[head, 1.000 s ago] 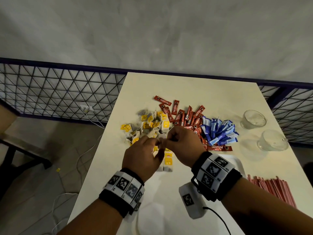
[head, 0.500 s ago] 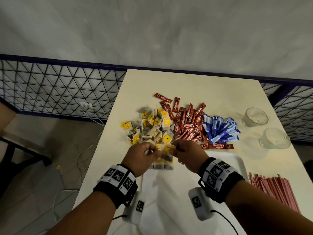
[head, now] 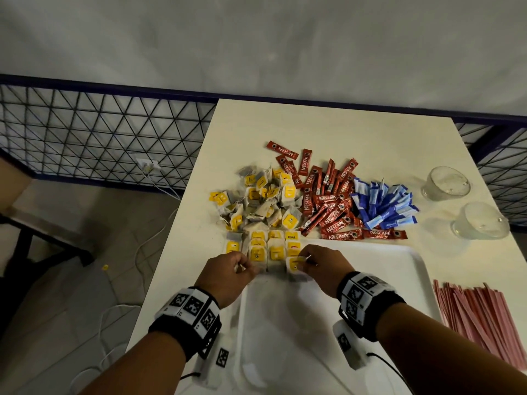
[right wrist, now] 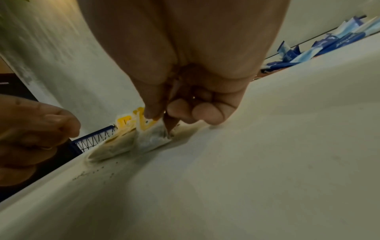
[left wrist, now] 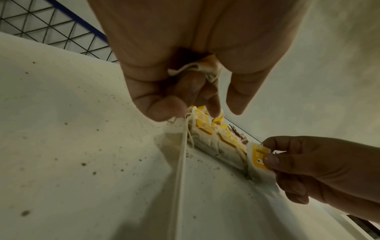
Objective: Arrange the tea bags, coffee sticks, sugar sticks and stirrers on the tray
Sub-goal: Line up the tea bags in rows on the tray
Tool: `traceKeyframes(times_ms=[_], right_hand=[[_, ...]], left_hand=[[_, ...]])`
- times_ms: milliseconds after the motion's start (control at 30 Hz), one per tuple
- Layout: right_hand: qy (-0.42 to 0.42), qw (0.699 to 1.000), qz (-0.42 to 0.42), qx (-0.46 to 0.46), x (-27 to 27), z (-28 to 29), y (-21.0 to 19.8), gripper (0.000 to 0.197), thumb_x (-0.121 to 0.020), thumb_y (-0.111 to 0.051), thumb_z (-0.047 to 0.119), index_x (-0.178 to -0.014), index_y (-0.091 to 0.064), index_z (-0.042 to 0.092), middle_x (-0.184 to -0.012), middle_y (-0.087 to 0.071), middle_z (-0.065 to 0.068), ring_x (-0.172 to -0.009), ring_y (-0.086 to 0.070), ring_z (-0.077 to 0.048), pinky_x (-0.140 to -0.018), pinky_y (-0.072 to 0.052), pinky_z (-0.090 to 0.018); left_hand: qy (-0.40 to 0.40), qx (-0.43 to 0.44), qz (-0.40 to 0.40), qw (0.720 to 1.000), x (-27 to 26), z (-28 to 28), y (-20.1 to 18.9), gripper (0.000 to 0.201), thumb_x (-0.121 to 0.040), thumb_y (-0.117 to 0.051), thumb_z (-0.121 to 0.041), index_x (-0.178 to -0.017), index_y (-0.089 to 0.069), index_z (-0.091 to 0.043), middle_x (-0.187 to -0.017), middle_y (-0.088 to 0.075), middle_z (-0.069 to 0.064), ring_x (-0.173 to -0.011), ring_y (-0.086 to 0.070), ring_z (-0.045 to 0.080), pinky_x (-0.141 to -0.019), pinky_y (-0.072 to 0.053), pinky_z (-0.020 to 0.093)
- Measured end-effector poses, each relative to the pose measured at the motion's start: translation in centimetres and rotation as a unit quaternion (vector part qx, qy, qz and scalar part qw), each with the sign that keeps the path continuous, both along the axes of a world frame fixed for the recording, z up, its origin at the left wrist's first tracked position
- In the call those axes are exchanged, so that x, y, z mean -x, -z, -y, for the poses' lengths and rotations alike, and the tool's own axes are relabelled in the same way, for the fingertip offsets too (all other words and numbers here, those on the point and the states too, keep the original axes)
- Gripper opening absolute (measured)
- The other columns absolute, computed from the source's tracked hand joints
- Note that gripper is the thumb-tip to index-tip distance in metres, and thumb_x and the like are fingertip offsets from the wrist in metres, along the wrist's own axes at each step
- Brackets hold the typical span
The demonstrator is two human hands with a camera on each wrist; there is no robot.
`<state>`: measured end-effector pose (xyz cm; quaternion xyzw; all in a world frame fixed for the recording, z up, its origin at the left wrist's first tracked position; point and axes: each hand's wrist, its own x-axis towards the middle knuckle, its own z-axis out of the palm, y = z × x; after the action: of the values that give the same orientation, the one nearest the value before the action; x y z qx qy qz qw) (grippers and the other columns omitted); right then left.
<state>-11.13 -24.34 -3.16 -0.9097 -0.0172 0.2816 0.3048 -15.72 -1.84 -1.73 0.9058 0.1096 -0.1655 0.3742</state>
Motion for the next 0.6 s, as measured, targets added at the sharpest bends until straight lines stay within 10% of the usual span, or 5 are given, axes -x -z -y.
traceKeyframes(times_ms=[167,600], right_hand=[[0.04,0.999,0.027,0.007,0.4,-0.2,0.3,0.01,-0.088,-0.063,0.03,-0.084,-0.054,0.027,-0.085,-0.06,0.0,-0.078,-0.053,-0.019,-0.069,-0.037,-0.024],[0.073,0.997,0.018,0.009,0.8,0.9,-0.3,0.029,-0.08,-0.071,0.044,-0.095,-0.052,0.029,-0.082,-0.066,0.008,-0.073,-0.059,-0.011,-0.068,-0.047,-0.026]], left_hand=[[-0.006,0.007,-0.006,1.0,0.4,-0.1,0.2,0.014,-0.083,-0.069,-0.038,-0.075,-0.061,-0.029,-0.076,-0.065,-0.004,-0.074,-0.059,0.013,-0.07,-0.047,0.026],[-0.001,0.001,0.001,1.0,0.9,-0.3,0.3,0.013,-0.083,-0.069,-0.036,-0.076,-0.062,-0.028,-0.073,-0.063,-0.01,-0.07,-0.056,0.005,-0.066,-0.044,0.02]])
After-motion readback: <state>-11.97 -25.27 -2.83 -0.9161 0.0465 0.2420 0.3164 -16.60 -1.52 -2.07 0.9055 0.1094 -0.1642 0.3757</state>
